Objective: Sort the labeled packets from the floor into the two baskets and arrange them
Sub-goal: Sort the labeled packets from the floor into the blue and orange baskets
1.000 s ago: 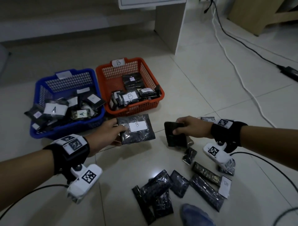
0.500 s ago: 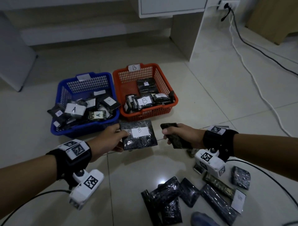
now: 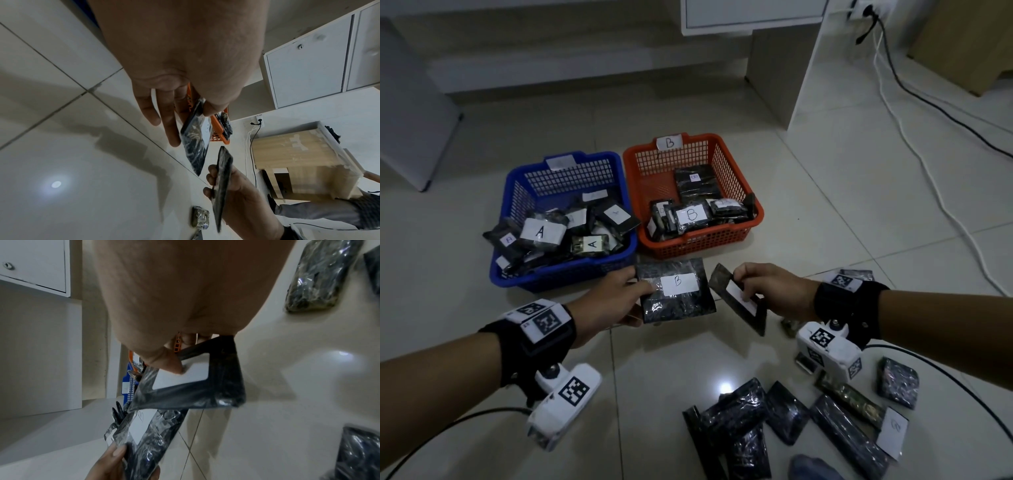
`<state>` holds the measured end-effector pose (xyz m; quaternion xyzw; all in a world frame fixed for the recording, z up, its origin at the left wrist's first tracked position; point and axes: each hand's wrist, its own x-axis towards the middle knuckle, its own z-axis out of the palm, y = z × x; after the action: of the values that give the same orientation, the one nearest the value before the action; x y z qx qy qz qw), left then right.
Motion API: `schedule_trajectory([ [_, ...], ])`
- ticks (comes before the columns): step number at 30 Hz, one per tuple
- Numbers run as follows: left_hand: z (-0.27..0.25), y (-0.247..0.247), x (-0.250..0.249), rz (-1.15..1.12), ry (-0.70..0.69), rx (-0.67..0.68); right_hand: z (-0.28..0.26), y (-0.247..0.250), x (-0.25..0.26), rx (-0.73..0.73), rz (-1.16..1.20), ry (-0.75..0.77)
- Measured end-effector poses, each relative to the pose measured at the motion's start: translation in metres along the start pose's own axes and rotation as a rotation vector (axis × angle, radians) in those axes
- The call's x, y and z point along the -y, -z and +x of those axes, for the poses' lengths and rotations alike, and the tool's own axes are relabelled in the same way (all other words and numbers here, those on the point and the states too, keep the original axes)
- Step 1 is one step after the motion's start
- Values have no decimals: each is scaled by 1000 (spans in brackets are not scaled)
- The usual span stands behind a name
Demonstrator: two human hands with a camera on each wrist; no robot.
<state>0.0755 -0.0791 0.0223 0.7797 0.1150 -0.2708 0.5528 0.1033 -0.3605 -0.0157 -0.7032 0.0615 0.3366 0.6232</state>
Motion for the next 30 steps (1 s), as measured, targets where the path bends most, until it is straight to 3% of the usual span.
schedule_trajectory([
  [14,0,5,-2,5,-63,-46,3,11,-2,31,85,46],
  [21,18,24,-50,-101,-273,-153,16,23,27,-21,178,85],
  [24,32,33,-71,-121,-349,-255,27,38,52,-135,344,129],
  [28,60,43,-93,-144,-356,-405,41,64,88,-209,459,210],
  [30,79,48,-100,-112,-357,-447,49,75,100,-242,391,239],
])
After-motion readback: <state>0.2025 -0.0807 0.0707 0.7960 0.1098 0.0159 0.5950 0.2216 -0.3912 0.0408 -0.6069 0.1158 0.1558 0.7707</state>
